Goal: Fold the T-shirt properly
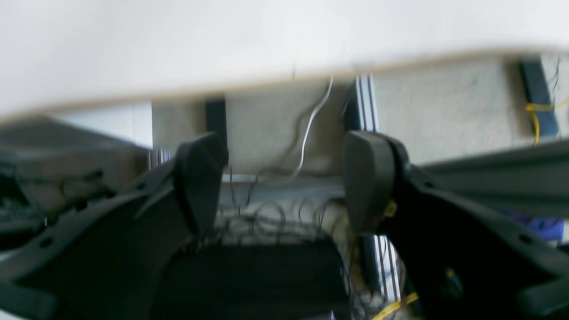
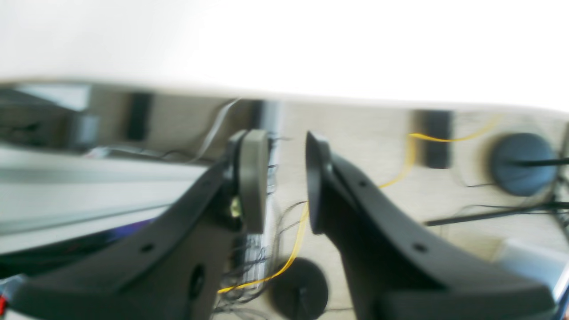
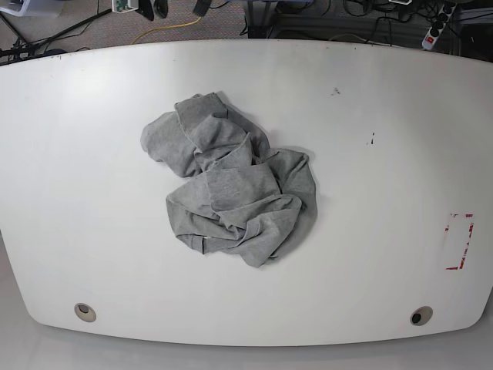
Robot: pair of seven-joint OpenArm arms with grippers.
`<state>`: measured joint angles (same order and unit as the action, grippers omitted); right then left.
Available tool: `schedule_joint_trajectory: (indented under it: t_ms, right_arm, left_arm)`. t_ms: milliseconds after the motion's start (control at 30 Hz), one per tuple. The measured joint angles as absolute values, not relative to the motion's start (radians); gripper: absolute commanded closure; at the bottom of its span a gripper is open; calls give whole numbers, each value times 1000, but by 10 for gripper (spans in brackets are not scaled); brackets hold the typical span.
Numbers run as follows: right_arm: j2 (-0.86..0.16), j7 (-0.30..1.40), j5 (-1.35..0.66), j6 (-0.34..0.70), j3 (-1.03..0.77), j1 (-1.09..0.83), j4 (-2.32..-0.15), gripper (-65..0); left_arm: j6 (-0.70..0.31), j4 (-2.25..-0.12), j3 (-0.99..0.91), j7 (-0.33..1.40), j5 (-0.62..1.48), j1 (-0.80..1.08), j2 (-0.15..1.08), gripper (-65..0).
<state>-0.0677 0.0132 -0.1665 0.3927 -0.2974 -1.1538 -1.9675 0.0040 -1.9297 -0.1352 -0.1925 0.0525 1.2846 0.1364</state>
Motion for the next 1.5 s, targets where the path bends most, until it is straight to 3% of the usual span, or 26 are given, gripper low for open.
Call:
schedule_joint_trajectory:
  t_ms: [67,167,500,600,667,1000,1233,1500]
  right_arm:
    - [-97,25,-197,393,-296,-1129,-1968,-136]
    - [-117,19,-243,401,-295,-1081,-1970,-141]
    - [-149,22,-260,400,-289,-926,-1982,-147]
    - [-147,28,-260,410,-286,-878,-1983,-192]
    - [-147,71,-262,407,-287,-847,-1987,-225]
    - [-147,250,-259,402,-253,-640,-1995,-233]
    - [-147,435,-257,403,-247,-446,-1993,-412]
    - [-183,597,-259,413,-76,-243,-1990,-422]
  left_arm:
    - [4,-1946,-134,-189,52,1285,133,-524]
    - [4,-1951,-134,-184,53,1285,128,-572]
    - [4,-1954,-132,-184,53,1230,75,-578]
    - [4,-1954,-134,-181,53,1214,64,-578]
    - [9,-1954,-136,-184,52,1200,50,-578]
    - [4,-1954,-135,-181,51,1146,40,-576]
    - [4,-1954,-134,-180,48,1098,44,-574]
    - [1,-1953,-140,-177,45,1055,65,-574]
